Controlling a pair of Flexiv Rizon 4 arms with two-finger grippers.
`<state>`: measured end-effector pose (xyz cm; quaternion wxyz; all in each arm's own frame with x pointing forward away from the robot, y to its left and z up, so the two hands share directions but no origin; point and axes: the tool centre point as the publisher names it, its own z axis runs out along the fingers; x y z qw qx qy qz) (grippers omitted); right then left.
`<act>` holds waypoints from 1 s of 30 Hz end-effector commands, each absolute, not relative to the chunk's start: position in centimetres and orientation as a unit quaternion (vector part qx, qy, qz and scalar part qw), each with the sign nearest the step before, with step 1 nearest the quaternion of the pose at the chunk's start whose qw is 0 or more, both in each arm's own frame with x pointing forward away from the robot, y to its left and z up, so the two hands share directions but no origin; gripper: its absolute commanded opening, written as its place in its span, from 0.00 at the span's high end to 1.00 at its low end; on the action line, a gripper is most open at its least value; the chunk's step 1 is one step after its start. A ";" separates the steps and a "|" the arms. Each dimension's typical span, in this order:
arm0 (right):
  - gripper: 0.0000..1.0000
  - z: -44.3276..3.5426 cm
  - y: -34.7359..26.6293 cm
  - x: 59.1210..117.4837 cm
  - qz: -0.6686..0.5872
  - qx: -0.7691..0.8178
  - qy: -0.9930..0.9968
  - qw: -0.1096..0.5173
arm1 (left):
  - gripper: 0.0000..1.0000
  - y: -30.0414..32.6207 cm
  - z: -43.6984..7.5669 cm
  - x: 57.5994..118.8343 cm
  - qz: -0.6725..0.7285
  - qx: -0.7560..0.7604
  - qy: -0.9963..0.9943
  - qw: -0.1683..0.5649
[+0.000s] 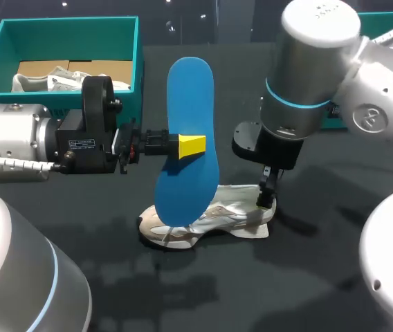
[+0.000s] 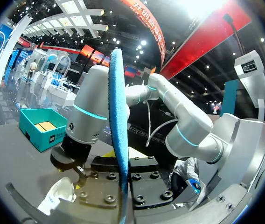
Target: Take the shoe out of the shoebox, open the shoe tongue, remove and reinsert the insole, then place the shoe into the shoebox
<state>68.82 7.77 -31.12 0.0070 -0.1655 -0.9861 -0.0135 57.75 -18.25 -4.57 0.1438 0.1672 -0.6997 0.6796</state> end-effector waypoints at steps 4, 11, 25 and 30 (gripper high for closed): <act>0.00 -31.3 8.2 69.0 0.053 -0.168 -0.984 0.013 | 1.00 -18.8 -4.2 57.4 0.680 0.171 -0.699 0.139; 0.00 -29.9 9.2 69.3 0.030 -0.159 -0.987 -0.012 | 1.00 -18.8 -4.2 57.4 0.680 0.171 -0.699 0.139; 0.00 -30.5 12.6 71.8 0.020 -0.116 -0.993 -0.031 | 1.00 -18.8 -4.2 57.4 0.680 0.171 -0.699 0.139; 0.00 -31.1 13.4 72.6 0.019 -0.107 -0.994 -0.026 | 1.00 -18.8 -4.2 57.4 0.680 0.171 -0.699 0.139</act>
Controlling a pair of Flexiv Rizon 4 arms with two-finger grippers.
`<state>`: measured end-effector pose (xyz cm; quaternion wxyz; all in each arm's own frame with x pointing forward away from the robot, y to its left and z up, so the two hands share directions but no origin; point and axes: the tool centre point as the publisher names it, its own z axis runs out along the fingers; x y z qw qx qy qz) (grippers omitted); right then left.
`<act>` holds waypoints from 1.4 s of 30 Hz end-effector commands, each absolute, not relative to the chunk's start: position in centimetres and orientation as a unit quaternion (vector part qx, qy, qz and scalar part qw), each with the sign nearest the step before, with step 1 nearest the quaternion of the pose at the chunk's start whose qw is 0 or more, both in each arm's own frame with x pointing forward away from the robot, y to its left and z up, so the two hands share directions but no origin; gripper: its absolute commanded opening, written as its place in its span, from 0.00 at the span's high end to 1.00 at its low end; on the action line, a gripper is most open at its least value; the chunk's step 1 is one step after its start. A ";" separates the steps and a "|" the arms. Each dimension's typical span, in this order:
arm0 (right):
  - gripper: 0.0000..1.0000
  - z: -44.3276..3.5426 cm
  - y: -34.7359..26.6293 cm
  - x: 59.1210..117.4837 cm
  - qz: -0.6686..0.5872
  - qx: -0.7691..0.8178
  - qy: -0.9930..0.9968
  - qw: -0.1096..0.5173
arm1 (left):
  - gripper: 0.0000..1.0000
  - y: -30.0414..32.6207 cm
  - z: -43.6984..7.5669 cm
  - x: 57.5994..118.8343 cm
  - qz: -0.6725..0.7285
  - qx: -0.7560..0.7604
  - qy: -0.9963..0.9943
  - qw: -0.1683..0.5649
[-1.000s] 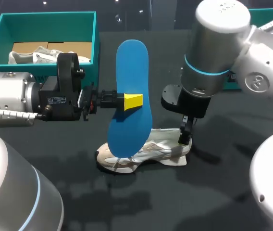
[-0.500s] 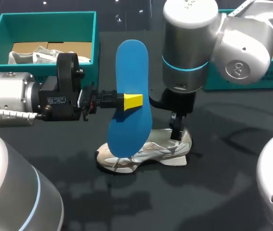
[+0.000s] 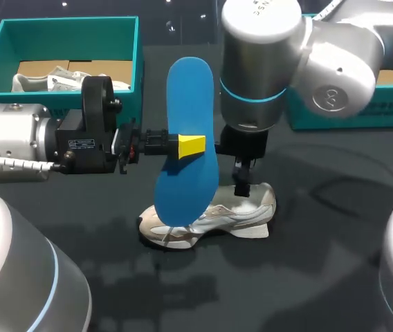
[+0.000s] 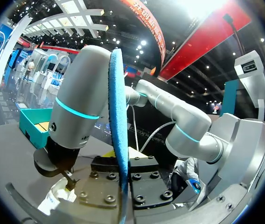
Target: Take the shoe out of the shoebox, open the shoe tongue, remove and reinsert the insole, then place the shoe into the shoebox
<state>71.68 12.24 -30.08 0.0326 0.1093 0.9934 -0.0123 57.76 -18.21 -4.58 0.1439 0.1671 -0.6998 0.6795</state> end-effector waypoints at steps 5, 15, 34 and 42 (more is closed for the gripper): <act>0.00 -31.8 13.7 72.8 -0.019 0.101 0.995 0.017 | 1.00 -18.8 -4.2 57.4 0.680 0.171 -0.699 0.139; 0.00 -34.1 14.7 73.1 -0.006 0.087 0.996 0.007 | 1.00 -18.8 -4.2 57.4 0.680 0.171 -0.699 0.139; 0.17 -38.5 15.5 73.5 0.016 0.084 0.996 -0.037 | 1.00 -18.8 -4.2 57.4 0.680 0.171 -0.699 0.139; 0.53 -39.3 16.0 73.0 0.021 0.080 0.995 -0.050 | 1.00 -18.8 -4.2 57.4 0.680 0.171 -0.699 0.139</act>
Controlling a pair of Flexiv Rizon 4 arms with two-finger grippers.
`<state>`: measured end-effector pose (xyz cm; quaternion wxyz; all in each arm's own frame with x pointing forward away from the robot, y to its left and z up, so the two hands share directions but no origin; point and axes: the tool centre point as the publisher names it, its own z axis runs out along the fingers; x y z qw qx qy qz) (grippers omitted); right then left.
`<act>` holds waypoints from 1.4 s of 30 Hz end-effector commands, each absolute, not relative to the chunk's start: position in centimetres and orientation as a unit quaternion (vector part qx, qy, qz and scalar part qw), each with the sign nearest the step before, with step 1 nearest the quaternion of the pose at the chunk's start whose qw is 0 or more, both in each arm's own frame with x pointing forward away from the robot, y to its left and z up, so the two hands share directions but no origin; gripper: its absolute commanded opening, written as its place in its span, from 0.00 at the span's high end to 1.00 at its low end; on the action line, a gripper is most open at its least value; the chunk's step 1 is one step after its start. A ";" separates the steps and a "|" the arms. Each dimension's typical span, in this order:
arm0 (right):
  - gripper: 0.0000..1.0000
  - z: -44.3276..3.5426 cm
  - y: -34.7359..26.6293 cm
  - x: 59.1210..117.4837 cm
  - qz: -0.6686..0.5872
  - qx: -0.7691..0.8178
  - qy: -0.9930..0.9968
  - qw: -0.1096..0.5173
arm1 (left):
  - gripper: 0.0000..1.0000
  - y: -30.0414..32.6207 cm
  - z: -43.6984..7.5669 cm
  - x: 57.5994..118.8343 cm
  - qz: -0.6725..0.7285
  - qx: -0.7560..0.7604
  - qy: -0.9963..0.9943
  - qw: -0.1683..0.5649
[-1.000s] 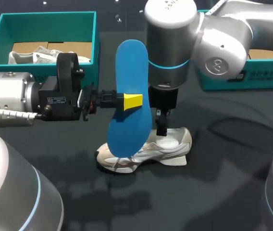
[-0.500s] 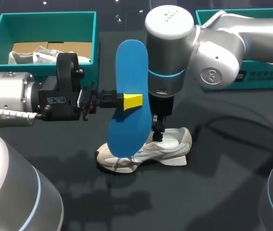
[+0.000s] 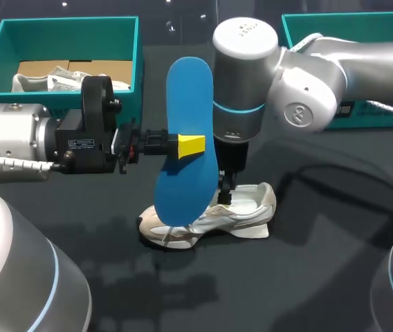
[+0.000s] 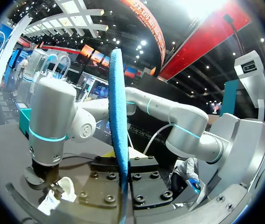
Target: Take the shoe out of the shoebox, open the shoe tongue, remove and reinsert the insole, then place the shoe into the shoebox
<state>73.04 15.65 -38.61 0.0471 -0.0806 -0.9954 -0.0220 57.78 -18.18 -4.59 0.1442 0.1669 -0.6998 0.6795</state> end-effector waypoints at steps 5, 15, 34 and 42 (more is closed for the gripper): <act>1.00 -39.4 16.1 72.7 -0.022 -0.083 -0.995 0.053 | 1.00 -18.8 -4.2 57.4 0.680 0.171 -0.699 0.139; 1.00 -38.7 15.8 71.6 -0.025 -0.093 -0.994 0.045 | 1.00 -18.8 -4.2 57.4 0.680 0.171 -0.699 0.139; 1.00 -33.3 15.6 68.9 -0.027 -0.349 -0.936 0.041 | 1.00 -18.8 -4.2 57.4 0.680 0.171 -0.699 0.139; 1.00 -33.3 15.6 68.9 -0.027 -0.349 -0.936 0.041 | 1.00 -18.8 -4.2 57.4 0.680 0.171 -0.699 0.139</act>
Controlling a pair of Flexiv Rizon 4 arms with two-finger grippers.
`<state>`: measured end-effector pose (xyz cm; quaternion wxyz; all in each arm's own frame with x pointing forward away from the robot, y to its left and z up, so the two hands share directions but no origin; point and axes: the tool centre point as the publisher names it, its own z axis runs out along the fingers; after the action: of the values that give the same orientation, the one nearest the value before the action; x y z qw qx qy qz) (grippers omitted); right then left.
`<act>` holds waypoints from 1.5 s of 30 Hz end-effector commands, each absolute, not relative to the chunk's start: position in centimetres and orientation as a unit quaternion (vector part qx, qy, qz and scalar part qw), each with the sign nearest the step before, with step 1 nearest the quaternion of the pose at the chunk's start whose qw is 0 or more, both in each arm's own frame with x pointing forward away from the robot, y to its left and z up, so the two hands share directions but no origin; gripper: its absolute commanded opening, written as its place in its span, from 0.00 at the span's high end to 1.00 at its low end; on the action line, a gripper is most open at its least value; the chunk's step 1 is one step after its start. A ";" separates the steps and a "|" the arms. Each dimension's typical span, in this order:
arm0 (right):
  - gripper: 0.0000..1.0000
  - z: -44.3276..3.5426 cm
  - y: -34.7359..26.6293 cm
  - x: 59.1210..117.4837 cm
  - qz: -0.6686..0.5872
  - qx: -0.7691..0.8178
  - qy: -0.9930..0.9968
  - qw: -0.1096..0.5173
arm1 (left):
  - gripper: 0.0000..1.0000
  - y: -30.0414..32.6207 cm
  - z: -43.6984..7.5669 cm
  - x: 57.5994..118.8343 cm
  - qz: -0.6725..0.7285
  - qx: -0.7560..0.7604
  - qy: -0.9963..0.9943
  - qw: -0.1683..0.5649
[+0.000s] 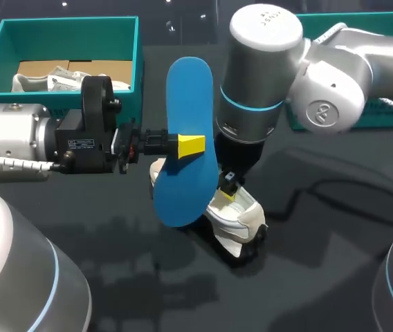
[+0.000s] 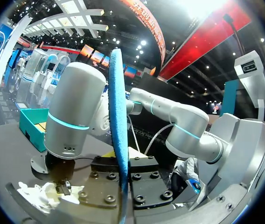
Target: Take the shoe out of the shoebox, open the shoe tongue, remove and reinsert the insole, then place the shoe into the shoebox
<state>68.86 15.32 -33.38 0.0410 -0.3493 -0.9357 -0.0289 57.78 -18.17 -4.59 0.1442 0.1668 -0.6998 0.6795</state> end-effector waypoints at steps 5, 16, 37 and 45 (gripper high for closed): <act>1.00 -33.3 15.6 68.9 -0.027 -0.349 -0.936 0.041 | 1.00 -18.8 -4.2 57.4 0.680 0.171 -0.699 0.139; 1.00 -33.0 15.3 68.3 -0.051 -0.542 -0.839 -0.011 | 1.00 -18.8 -4.2 57.4 0.680 0.171 -0.699 0.139; 1.00 -36.6 15.2 68.6 -0.061 -0.650 -0.758 -0.022 | 1.00 -18.8 -4.2 57.4 0.680 0.171 -0.699 0.139; 1.00 -37.7 14.7 68.9 -0.062 -0.659 -0.750 -0.006 | 1.00 -18.8 -4.2 57.4 0.680 0.171 -0.699 0.139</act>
<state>68.84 15.15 -37.46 -0.0189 -0.6598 -0.7494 -0.0512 57.78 -18.17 -4.59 0.1443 0.1668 -0.6997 0.6795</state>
